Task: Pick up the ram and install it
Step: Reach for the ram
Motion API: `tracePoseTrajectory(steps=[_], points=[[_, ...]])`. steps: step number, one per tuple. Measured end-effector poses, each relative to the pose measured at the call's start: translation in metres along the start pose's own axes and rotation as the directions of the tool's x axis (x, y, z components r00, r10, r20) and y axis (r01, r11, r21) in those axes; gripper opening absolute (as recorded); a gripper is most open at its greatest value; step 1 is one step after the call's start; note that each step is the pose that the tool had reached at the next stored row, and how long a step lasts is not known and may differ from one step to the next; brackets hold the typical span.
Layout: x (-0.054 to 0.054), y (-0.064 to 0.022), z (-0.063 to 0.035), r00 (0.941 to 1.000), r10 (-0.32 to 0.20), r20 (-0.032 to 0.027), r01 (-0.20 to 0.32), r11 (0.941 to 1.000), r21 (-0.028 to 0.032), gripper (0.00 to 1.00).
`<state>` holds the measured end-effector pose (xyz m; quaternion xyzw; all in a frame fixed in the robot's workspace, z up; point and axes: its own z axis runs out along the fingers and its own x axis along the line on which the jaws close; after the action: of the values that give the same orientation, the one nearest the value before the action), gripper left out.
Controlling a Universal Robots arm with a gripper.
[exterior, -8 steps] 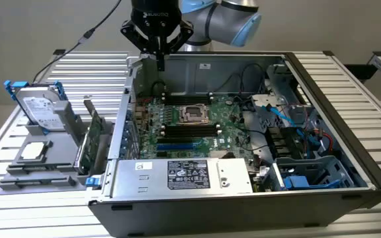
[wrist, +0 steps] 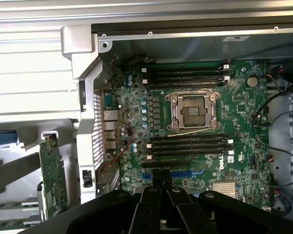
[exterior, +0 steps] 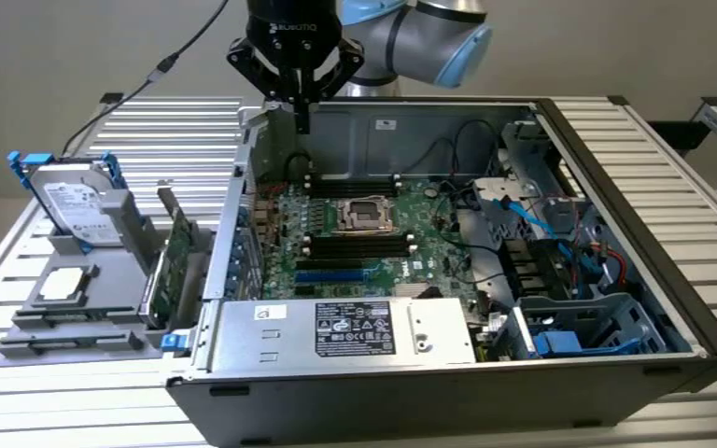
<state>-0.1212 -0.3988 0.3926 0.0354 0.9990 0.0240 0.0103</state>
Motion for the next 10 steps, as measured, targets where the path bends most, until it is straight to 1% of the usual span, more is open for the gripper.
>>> tracePoseTrajectory(steps=[6, 7, 10], points=[[0.0, 0.0, 0.0, 1.0, 0.0, -0.0001, 0.0, 1.0, 0.0001, 0.11], [0.0006, -0.0001, 0.0, 1.0, 0.0, -0.0016, 0.0, 1.0, 0.0002, 0.11], [0.0084, -0.0012, 0.0008, 0.9999, 0.001, -0.0128, -0.001, 1.0, 0.0012, 0.11]])
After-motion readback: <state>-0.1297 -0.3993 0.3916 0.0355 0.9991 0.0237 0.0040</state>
